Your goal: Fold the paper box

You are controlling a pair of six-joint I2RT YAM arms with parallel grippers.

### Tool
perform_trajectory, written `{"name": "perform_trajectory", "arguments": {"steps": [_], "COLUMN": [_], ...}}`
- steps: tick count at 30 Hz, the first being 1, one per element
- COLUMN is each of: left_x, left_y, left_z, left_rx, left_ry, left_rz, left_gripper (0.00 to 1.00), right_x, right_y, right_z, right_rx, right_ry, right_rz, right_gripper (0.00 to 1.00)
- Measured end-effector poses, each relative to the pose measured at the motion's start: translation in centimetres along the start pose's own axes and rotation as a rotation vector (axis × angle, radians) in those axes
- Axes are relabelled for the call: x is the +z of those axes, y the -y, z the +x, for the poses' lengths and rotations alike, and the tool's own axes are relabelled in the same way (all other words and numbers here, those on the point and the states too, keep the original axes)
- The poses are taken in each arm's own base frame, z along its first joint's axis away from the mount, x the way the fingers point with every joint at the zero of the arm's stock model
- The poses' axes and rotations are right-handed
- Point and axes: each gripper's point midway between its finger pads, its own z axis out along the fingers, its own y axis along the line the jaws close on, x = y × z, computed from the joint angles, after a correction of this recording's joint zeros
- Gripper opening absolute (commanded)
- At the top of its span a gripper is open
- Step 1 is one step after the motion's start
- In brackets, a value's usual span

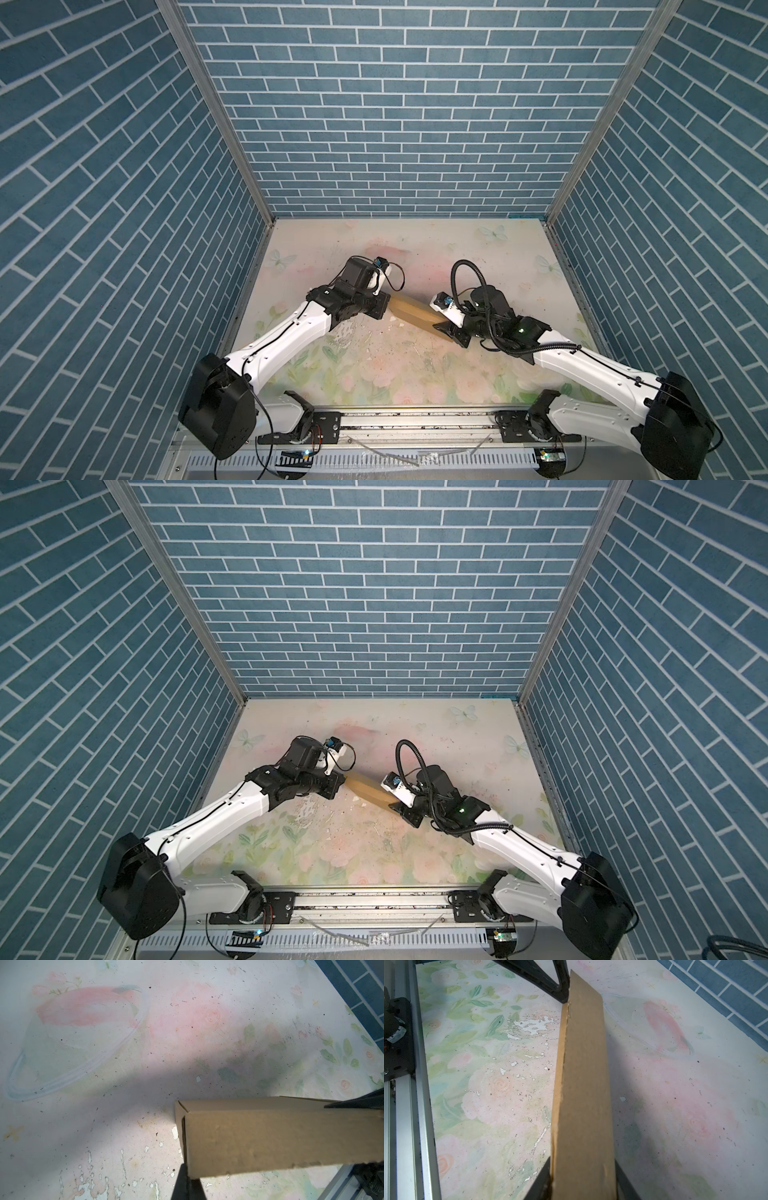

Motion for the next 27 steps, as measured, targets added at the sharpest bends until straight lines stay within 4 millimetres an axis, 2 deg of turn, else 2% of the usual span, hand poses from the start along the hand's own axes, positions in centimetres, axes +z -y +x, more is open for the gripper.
{"name": "perform_trajectory", "arguments": {"steps": [4,13,27], "left_x": [-0.03,0.07,-0.64], "left_y": [-0.02,-0.01,-0.40], "left_z": [-0.25,-0.66,-0.30], "left_rx": [-0.004,-0.006,-0.011], "left_ry": [-0.018,-0.033,-0.060], "left_rz": [-0.010,-0.015,-0.045], "left_gripper": [0.00,0.00,0.00], "right_x": [0.07,0.18,0.94], "right_y": [0.05,0.24,-0.23], "right_z": [0.02,0.14,-0.22], "right_rx": [0.000,0.012,0.050], "right_ry": [0.005,0.016,0.050], "right_rz": [0.003,0.009,-0.050], "right_gripper": [0.29,0.20,0.17]}}
